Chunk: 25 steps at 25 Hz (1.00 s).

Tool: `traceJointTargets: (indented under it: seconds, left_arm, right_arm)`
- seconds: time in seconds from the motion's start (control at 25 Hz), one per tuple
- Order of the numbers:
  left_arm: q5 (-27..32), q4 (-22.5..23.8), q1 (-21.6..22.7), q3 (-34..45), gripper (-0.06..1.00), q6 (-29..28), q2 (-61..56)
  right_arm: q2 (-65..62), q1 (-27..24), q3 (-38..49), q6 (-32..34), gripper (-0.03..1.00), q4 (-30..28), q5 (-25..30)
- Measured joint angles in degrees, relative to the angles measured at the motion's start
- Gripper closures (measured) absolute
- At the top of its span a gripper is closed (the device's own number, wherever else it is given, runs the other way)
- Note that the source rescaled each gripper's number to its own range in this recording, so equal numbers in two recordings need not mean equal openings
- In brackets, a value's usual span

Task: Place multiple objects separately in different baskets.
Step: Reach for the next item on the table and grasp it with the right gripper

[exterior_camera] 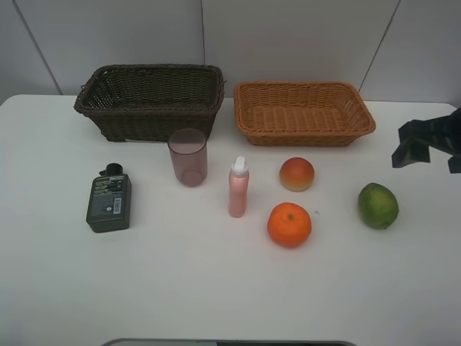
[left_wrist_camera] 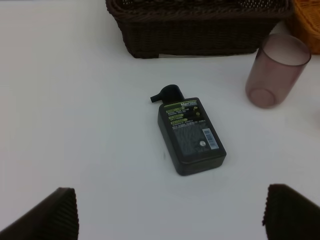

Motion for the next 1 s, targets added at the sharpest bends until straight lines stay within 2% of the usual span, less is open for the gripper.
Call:
traceJointTargets:
  seconds: [0.2,0.48,0.8,1.0]
  left_arm:
    - [0.00,0.00,0.00,0.00,-0.01,0.00,0.00]
    - [0.00,0.00,0.00,0.00,-0.01,0.00,0.00]
    - [0.00,0.00,0.00,0.00,-0.01,0.00,0.00]
    - [0.00,0.00,0.00,0.00,-0.01,0.00,0.00]
  right_arm:
    - [7.75,0.00,-3.03,0.00,0.14,0.01,0.87]
    - [16.70,1.02,-3.97,-0.01,0.07,-0.32,2.26]
    - [18.98,1.49,-3.97,-2.38,0.07,-0.83,-1.05]
    - [20.23,1.49,-3.97,-3.85,0.07,1.14,-3.37]
